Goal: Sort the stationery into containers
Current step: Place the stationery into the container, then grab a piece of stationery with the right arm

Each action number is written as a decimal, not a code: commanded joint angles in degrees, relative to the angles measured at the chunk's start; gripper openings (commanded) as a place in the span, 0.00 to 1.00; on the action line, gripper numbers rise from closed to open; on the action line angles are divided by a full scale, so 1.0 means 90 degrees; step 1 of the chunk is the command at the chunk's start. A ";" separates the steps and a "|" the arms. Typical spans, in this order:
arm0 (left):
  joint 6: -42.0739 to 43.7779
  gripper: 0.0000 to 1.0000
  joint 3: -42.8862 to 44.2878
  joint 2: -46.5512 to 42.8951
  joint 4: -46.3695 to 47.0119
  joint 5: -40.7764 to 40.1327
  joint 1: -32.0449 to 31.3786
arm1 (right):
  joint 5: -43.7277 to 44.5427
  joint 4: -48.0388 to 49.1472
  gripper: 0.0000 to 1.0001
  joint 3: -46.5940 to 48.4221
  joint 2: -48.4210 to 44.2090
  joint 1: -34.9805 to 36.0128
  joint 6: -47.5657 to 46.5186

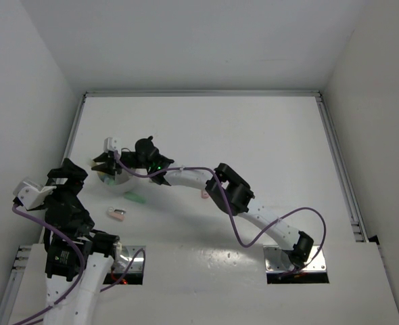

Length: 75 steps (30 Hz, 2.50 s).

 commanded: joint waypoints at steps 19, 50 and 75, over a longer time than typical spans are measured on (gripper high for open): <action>0.0078 0.83 -0.0024 0.0001 0.0266 0.0004 0.0063 | -0.0100 0.0172 0.50 -0.0135 0.0118 0.0021 0.0088; 0.0146 0.00 0.0053 0.0838 0.0422 0.1564 -0.0142 | 0.2943 -0.3906 0.00 0.0235 -0.2762 -0.0173 -0.2148; -0.4932 0.66 0.1166 0.5859 -0.1228 0.2799 -0.3178 | 0.1816 -0.9680 0.24 -0.2723 -0.4054 -0.2791 -0.0588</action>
